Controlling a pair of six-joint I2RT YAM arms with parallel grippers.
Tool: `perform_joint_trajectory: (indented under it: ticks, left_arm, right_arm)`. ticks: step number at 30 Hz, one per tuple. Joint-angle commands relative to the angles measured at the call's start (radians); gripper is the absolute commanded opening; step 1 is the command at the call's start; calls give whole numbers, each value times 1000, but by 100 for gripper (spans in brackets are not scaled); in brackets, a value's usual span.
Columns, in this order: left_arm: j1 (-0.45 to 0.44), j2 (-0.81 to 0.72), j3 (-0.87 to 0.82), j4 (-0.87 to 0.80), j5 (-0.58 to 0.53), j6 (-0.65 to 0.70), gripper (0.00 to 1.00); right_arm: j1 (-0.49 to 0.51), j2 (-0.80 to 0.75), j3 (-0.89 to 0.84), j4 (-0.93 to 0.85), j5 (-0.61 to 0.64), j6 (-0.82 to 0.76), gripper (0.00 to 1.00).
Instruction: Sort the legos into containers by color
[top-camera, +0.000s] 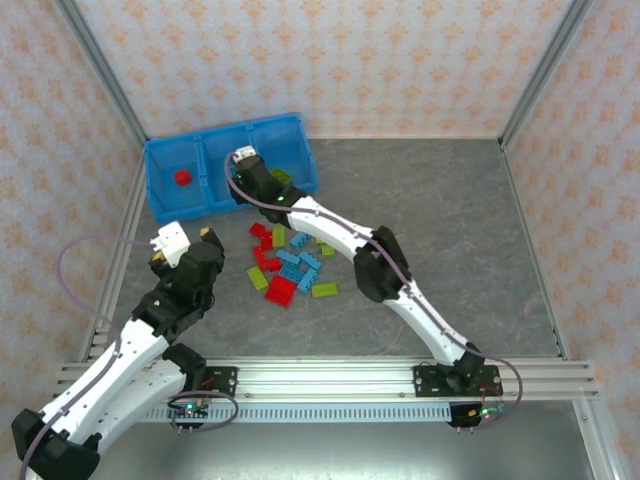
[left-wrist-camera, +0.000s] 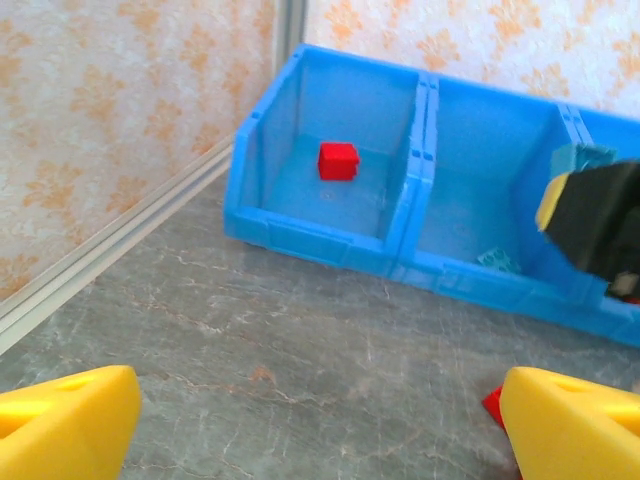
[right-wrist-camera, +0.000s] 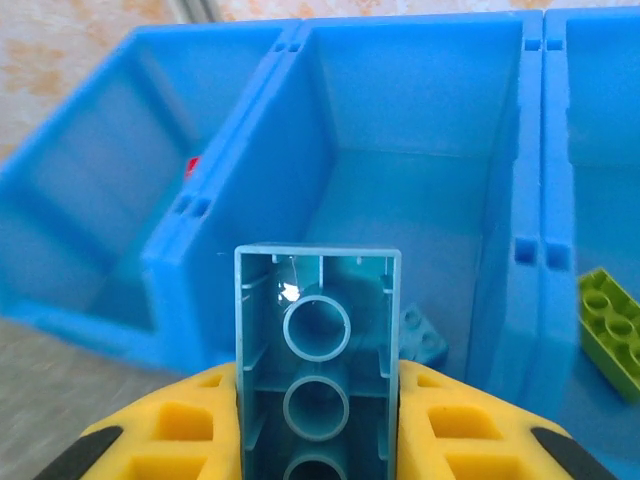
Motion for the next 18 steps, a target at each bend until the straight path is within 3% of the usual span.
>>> perform_joint_trajectory:
  ticks: [1, 6, 10, 12, 18]
  left_arm:
    - [9, -49, -36, -45, -88, -78, 93]
    - [11, -70, -53, -37, -114, -73, 92]
    - [11, -57, -55, -27, -109, -68, 92]
    - [11, -47, -56, -20, -105, -68, 92]
    - [11, -11, -51, -11, -108, -54, 92]
  right_arm:
    - [2, 97, 179, -1, 88, -87, 22]
    - [-8, 157, 206, 115, 123, -130, 27]
    - [-12, 158, 217, 120, 68, -115, 48]
    - [-8, 146, 237, 90, 42, -107, 52]
    - [8, -50, 75, 22, -51, -6, 57]
